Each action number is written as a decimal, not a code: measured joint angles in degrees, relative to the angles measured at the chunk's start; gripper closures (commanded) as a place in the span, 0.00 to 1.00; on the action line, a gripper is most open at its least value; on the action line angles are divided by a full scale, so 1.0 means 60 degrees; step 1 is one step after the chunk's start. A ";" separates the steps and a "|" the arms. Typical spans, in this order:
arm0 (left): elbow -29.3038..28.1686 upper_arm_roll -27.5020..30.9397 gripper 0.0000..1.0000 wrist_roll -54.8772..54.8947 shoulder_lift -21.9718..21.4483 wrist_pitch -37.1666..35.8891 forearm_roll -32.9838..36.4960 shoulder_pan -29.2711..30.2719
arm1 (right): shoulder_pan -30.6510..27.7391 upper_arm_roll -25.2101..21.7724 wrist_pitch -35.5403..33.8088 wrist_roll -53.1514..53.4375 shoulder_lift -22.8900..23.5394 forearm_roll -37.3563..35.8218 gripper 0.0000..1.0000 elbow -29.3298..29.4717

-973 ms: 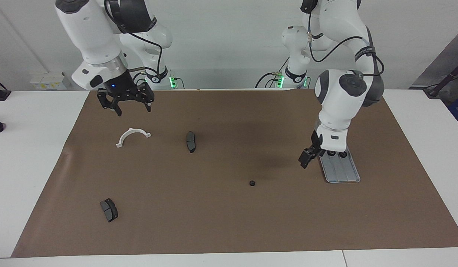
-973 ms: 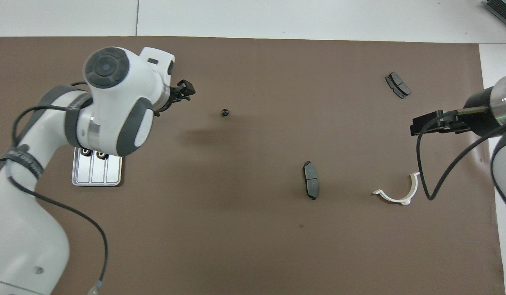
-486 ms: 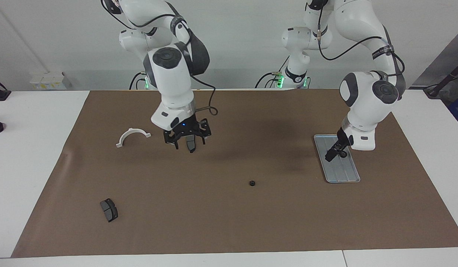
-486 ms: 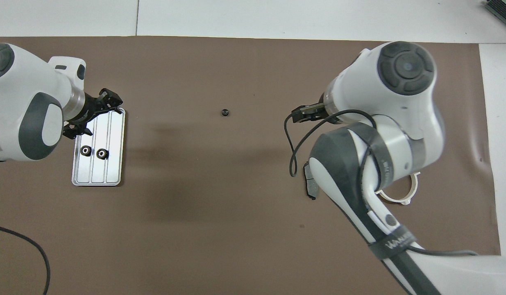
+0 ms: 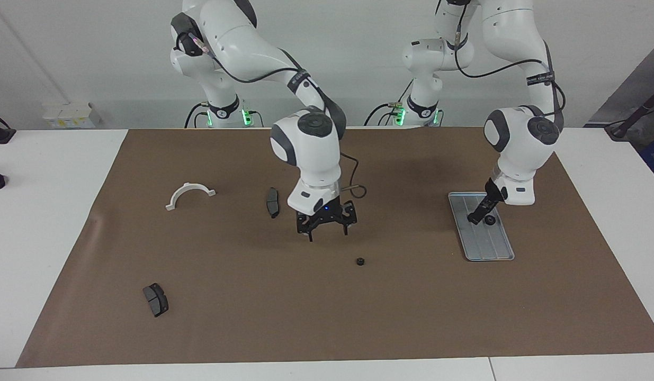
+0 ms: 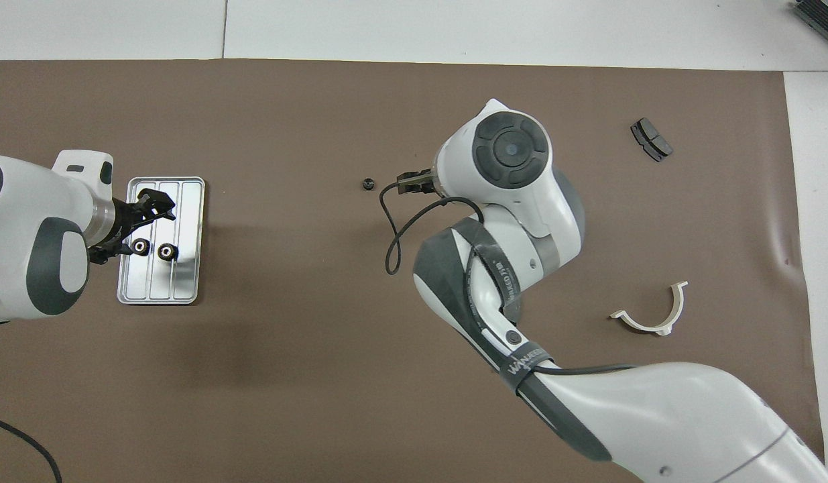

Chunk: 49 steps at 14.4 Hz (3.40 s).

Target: Place bearing gear from tray to pile

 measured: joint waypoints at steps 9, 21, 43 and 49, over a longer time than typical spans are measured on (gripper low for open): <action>-0.0705 -0.0115 0.44 -0.0724 0.0004 0.1018 0.0000 -0.0009 | 0.0359 -0.0057 0.1384 0.0054 0.1665 -0.0424 0.00 0.0991; -0.0771 -0.0084 1.00 -0.0209 0.0007 0.1133 0.0005 -0.0005 | 0.1046 -0.0490 0.0576 0.0143 0.2017 -0.0553 0.49 0.1696; 0.2360 -0.0173 1.00 -0.0039 0.0123 -0.1478 0.0017 -0.1372 | 0.0682 -0.0639 0.1036 0.0340 0.2058 -0.0554 0.93 0.1800; 0.2384 -0.0230 1.00 -0.0168 0.0540 0.0010 0.0016 -0.2715 | -0.0414 -0.0611 -0.0168 -0.0745 0.1485 -0.0554 0.95 0.2008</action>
